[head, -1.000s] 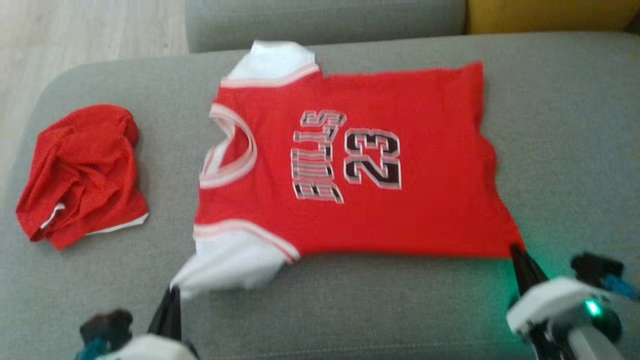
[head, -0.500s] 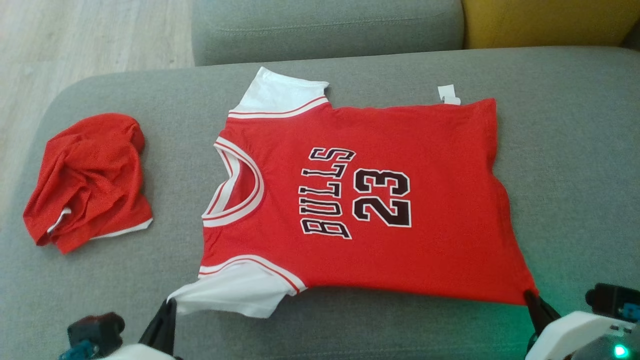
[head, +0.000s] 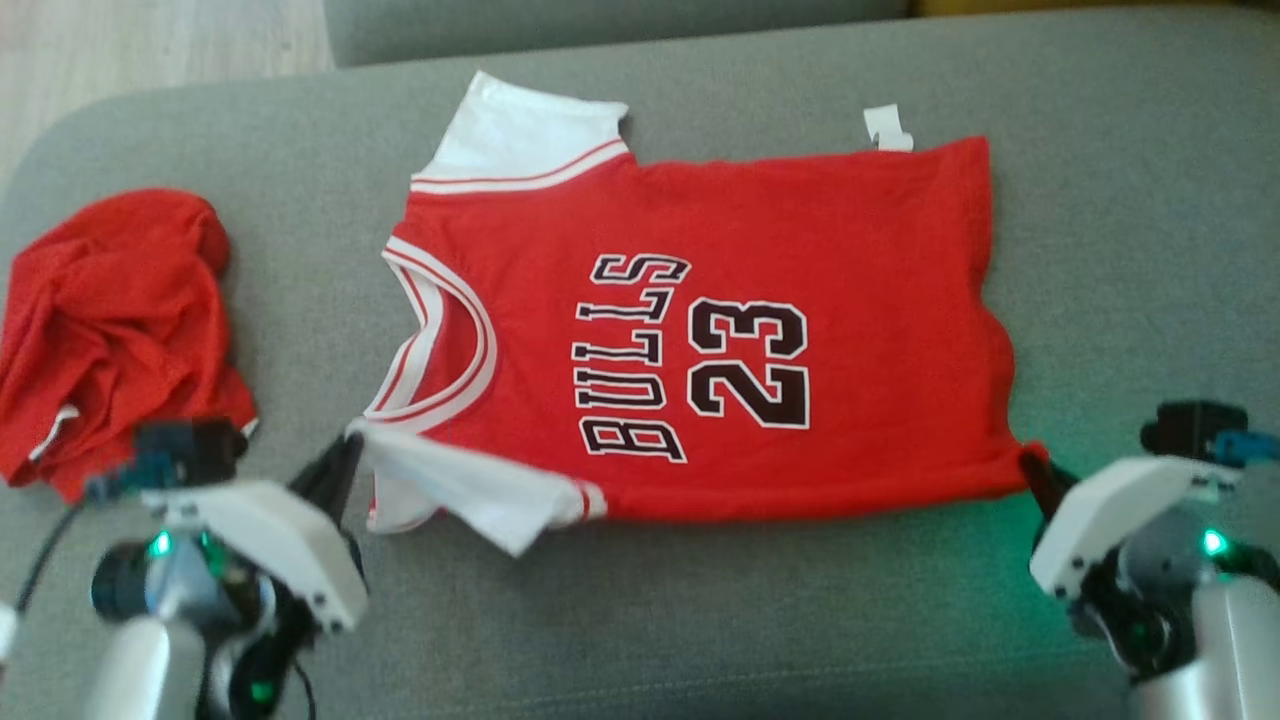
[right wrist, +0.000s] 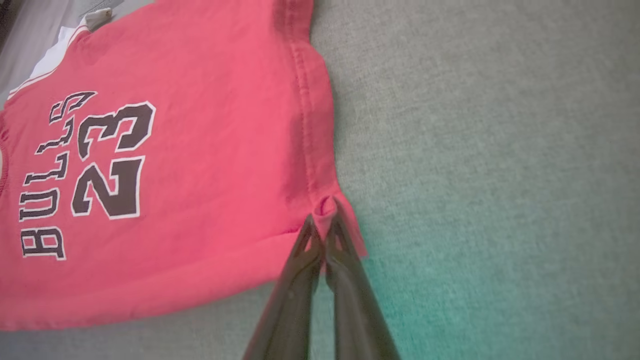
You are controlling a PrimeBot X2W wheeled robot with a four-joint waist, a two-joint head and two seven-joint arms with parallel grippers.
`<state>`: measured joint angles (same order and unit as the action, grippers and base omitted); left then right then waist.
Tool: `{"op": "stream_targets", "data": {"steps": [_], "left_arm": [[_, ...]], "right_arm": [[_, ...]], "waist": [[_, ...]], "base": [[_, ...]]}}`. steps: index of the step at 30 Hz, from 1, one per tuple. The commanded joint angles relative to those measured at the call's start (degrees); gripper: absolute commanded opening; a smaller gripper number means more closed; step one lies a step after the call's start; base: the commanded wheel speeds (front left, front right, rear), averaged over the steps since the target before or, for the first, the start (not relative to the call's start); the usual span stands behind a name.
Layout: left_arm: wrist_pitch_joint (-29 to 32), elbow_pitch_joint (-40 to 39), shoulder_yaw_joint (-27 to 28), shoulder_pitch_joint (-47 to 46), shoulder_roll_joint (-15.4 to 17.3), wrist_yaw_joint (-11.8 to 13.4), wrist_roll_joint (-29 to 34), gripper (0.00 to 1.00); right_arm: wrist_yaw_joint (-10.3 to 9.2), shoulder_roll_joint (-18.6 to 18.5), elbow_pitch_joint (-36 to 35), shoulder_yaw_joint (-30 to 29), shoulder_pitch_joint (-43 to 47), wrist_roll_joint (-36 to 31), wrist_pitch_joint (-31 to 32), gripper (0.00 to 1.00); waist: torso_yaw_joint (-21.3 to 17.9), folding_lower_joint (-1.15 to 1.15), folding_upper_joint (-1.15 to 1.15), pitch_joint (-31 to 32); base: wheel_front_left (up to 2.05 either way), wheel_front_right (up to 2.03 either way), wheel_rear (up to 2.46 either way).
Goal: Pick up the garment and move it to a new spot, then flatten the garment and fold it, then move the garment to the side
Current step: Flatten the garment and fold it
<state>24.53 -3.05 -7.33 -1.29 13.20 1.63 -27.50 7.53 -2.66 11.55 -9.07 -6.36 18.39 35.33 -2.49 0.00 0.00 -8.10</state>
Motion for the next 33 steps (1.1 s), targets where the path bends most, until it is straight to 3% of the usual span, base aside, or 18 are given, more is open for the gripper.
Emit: {"op": "stream_targets", "data": {"steps": [1,7,15,16,17,18,19,25,33], "left_arm": [[0.48,-0.44,2.30,-4.73,1.76,-0.41,-0.57,0.00],[-0.04,5.86,1.89,-12.09,2.57,-2.39,-0.85,0.00],[-5.15,12.63,1.36,-17.37,1.90,-4.71,-0.90,0.00],[-6.04,13.56,1.24,-17.93,1.73,-4.96,-0.84,0.00],[-7.11,14.49,1.21,-18.47,1.46,-5.23,-0.95,0.00],[-8.16,15.49,1.24,-18.89,1.27,-5.43,-1.00,0.31],[-9.50,16.30,1.33,-19.21,1.04,-5.56,-0.96,1.00],[-18.70,18.93,2.01,-18.73,-0.73,-5.24,-0.04,1.00],[-34.11,15.12,2.50,-13.57,-2.69,0.54,6.31,1.00]], "right_arm": [[-0.04,-0.99,-1.18,1.65,-3.25,-0.18,0.13,0.00],[-0.04,-1.33,2.09,2.92,-8.60,0.55,-2.52,0.00],[-0.04,-2.17,5.49,5.00,-12.24,2.02,-8.63,0.00],[-0.04,-2.32,5.85,5.30,-12.51,2.25,-9.61,0.05],[-0.04,-2.57,5.94,5.88,-12.75,2.42,-10.97,0.41],[-0.04,-2.59,5.94,6.26,-12.92,2.92,-12.68,0.93],[-0.04,-2.80,6.07,6.87,-12.97,3.14,-14.11,1.00],[-0.04,-4.60,5.42,10.18,-11.52,3.43,-26.07,1.00],[-0.04,-7.39,3.03,13.52,-7.79,-0.86,-40.32,1.00]], "waist": [[-0.12,0.00,0.00,-1.13],[-0.48,0.00,0.00,-2.97],[-0.55,0.00,0.00,-4.57],[-0.48,0.00,0.00,-4.80],[-0.43,0.00,0.00,-5.02],[-0.45,0.00,0.00,-5.21],[-0.48,0.00,0.00,-5.41],[-0.51,0.00,0.00,-6.23],[-0.42,0.00,0.00,-5.97]], "base": [[0.00,0.00,0.00],[0.00,0.00,0.00],[0.00,0.00,0.00],[0.00,0.00,0.00],[0.00,0.00,0.00],[0.00,0.00,0.00],[0.00,0.00,0.00],[0.00,0.00,0.00],[0.00,0.00,0.00]]}}
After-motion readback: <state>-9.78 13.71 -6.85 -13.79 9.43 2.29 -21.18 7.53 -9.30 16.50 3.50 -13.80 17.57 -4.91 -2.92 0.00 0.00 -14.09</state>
